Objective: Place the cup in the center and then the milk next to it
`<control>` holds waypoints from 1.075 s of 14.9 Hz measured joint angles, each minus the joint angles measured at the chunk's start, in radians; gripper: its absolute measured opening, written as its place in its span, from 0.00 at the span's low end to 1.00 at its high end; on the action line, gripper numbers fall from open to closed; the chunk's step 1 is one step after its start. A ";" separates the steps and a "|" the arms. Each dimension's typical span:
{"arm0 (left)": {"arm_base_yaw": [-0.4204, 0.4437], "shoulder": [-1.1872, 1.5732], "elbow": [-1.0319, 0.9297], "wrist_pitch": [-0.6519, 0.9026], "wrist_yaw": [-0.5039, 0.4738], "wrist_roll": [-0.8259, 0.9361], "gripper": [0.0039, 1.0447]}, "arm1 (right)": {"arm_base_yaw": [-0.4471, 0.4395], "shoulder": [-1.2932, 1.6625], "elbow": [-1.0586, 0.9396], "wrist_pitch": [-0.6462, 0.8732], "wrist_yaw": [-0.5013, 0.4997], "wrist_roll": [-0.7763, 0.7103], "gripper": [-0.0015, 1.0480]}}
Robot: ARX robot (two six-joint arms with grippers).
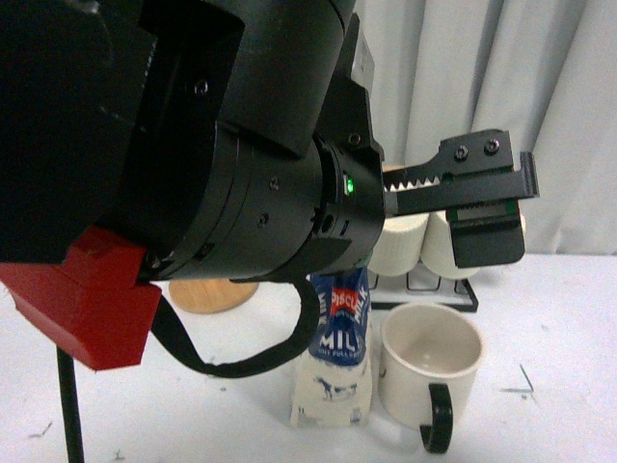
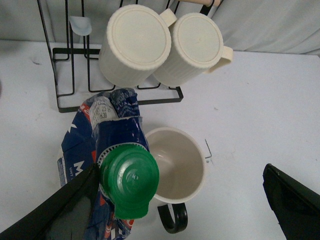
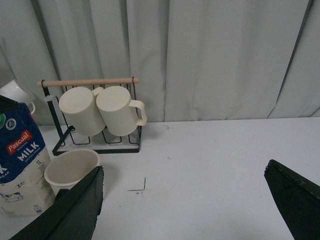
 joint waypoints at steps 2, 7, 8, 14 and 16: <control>0.008 -0.043 0.000 -0.004 -0.026 0.021 0.94 | 0.000 0.000 0.000 0.000 0.000 0.000 0.94; 0.090 -0.103 -0.003 0.051 -0.050 0.074 0.94 | 0.000 0.000 0.000 0.000 0.000 0.000 0.94; 0.106 -0.117 -0.006 0.074 -0.053 0.077 0.94 | 0.000 0.000 0.000 0.000 0.000 0.000 0.94; 0.362 -0.411 -0.460 0.517 -0.163 0.385 0.41 | 0.000 0.000 0.000 0.000 0.000 0.000 0.94; 0.407 -0.496 -0.552 0.533 -0.101 0.402 0.21 | 0.000 0.000 0.000 0.000 0.000 0.000 0.94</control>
